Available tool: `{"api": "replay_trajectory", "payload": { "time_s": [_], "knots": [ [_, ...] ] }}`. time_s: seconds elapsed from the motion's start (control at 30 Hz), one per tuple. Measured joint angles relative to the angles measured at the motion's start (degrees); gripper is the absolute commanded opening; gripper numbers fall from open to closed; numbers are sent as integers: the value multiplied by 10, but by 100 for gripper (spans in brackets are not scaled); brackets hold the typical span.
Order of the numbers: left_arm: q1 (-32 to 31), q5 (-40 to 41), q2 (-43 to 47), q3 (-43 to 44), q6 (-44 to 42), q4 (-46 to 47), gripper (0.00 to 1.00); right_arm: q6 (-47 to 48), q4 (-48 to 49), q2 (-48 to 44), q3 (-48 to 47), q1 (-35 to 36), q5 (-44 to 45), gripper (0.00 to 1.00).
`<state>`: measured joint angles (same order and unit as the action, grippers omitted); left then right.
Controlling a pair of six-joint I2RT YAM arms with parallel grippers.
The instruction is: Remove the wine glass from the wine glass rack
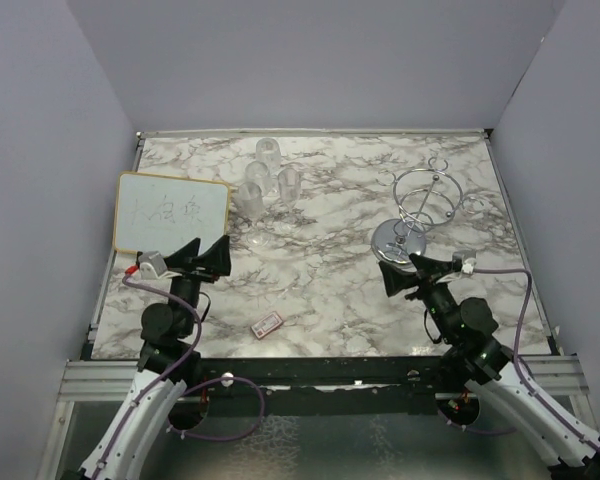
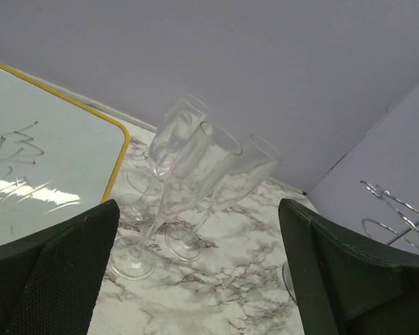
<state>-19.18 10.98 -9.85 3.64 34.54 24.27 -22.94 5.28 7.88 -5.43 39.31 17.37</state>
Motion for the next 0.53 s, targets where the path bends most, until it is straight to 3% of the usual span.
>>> {"api": "replay_trajectory", "payload": {
  "time_s": [0.2, 0.53],
  "knots": [
    [0, 2, 59, -23, 23, -4, 99, -11, 7, -53, 30, 0, -1, 100],
    [0, 2, 68, -23, 35, -33, 99, -35, 3, -64, 31, 0, 7, 100]
  ]
}}
